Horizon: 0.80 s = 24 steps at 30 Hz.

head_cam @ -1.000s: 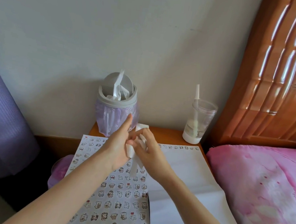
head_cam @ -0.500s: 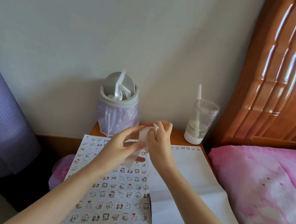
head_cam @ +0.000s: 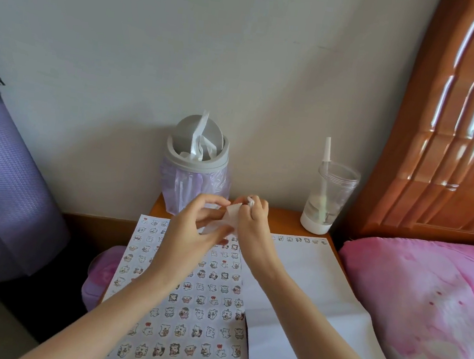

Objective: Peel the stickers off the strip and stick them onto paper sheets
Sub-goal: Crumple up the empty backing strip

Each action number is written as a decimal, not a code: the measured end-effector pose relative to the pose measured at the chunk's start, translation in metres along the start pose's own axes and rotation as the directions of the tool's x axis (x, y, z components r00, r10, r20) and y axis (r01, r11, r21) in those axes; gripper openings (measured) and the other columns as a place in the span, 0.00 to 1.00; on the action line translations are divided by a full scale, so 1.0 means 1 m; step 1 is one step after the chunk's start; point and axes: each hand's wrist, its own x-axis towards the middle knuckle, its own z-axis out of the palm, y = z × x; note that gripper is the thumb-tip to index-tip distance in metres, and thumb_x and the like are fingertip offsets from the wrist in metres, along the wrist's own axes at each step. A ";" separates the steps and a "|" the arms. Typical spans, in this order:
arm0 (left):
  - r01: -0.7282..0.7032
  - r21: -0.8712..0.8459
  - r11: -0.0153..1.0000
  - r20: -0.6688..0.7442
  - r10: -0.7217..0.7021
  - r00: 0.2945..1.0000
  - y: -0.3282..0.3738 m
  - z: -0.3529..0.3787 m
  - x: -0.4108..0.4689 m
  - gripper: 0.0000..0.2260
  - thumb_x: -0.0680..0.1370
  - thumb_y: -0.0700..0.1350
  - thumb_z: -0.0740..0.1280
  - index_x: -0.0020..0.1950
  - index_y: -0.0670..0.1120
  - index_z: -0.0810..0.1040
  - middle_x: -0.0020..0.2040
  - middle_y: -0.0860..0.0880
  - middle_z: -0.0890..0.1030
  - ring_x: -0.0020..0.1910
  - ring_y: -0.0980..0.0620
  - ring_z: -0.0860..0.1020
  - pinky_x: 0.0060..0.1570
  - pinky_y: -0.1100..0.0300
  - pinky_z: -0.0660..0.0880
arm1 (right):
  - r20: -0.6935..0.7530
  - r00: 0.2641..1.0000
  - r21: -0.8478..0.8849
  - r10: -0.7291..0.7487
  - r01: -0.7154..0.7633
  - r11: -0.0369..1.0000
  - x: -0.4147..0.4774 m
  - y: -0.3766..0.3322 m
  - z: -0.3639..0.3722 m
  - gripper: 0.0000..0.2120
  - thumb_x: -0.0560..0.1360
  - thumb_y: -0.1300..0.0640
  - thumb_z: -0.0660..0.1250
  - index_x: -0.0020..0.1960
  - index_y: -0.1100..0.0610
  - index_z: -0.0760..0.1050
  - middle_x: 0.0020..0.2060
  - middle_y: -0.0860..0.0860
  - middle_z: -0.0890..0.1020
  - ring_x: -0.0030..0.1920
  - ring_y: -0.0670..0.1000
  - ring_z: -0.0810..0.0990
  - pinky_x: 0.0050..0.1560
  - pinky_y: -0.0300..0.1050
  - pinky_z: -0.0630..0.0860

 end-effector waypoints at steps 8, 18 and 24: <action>-0.012 0.101 0.995 -0.159 0.028 0.987 -0.005 -0.019 0.017 0.04 0.71 0.42 0.72 0.42 0.50 0.80 0.37 0.53 0.85 0.37 0.58 0.83 0.39 0.64 0.79 | 0.327 0.945 0.179 0.031 -0.094 0.979 -0.009 -0.005 -0.005 0.15 0.73 0.45 0.57 0.55 0.50 0.71 0.57 0.52 0.68 0.55 0.51 0.72 0.48 0.42 0.73; -0.125 0.208 0.970 -0.249 0.176 0.952 0.017 -0.056 0.076 0.06 0.72 0.37 0.71 0.45 0.46 0.81 0.37 0.56 0.81 0.33 0.69 0.79 0.33 0.76 0.72 | 0.114 0.923 -0.126 -0.369 0.382 0.916 0.053 -0.043 0.002 0.13 0.71 0.70 0.69 0.54 0.62 0.80 0.47 0.57 0.80 0.33 0.45 0.80 0.31 0.27 0.69; -0.061 0.441 0.895 -0.362 0.240 0.901 0.007 -0.071 0.142 0.08 0.73 0.40 0.69 0.50 0.46 0.75 0.41 0.48 0.84 0.38 0.51 0.81 0.41 0.58 0.77 | -0.023 0.892 -0.282 -0.451 0.427 0.859 0.126 -0.056 0.047 0.11 0.72 0.71 0.64 0.52 0.64 0.80 0.48 0.57 0.79 0.42 0.55 0.79 0.42 0.44 0.77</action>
